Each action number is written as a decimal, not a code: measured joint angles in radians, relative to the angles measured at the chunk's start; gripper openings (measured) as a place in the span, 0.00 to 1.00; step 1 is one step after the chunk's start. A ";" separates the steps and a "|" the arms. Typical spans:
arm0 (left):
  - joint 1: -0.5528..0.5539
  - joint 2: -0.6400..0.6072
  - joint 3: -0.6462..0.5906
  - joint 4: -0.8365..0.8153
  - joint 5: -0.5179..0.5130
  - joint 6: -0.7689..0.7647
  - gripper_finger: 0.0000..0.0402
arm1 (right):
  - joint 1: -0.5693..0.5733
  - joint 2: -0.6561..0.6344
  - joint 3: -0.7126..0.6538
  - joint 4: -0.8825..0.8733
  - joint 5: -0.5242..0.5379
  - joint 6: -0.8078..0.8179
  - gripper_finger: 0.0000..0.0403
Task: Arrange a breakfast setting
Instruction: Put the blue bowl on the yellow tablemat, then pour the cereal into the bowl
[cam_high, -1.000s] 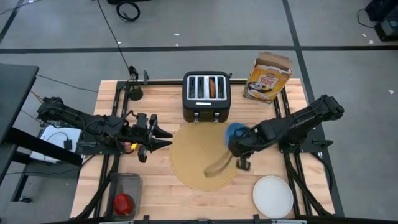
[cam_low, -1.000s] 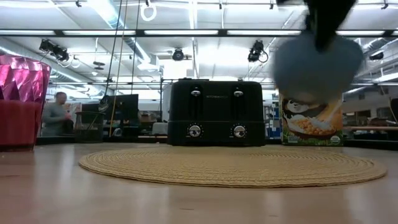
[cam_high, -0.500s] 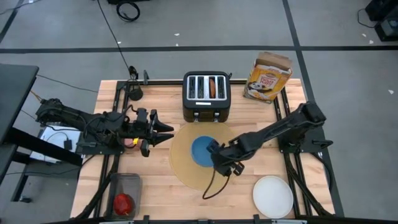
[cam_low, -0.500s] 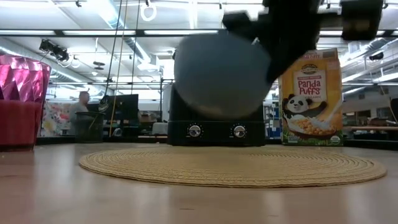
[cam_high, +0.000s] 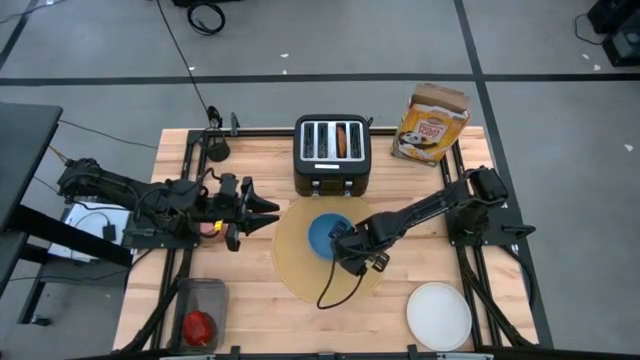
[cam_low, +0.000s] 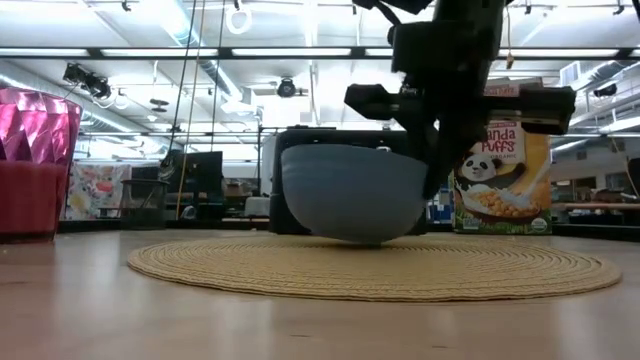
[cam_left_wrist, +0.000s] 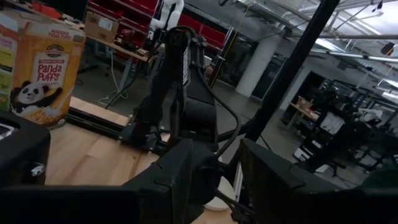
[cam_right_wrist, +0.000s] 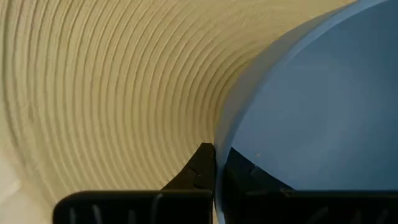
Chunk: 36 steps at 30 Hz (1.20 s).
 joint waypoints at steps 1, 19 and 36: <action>0.000 0.000 0.000 0.000 0.000 -0.001 0.35 | -0.001 0.002 0.000 0.003 0.000 0.001 0.03; 0.000 0.000 0.000 -0.002 0.009 -0.027 0.35 | 0.019 -0.006 0.011 -0.053 -0.017 0.002 0.23; 0.000 0.000 0.000 0.002 0.011 -0.028 0.35 | 0.028 -0.098 0.181 -0.212 -0.009 0.270 0.25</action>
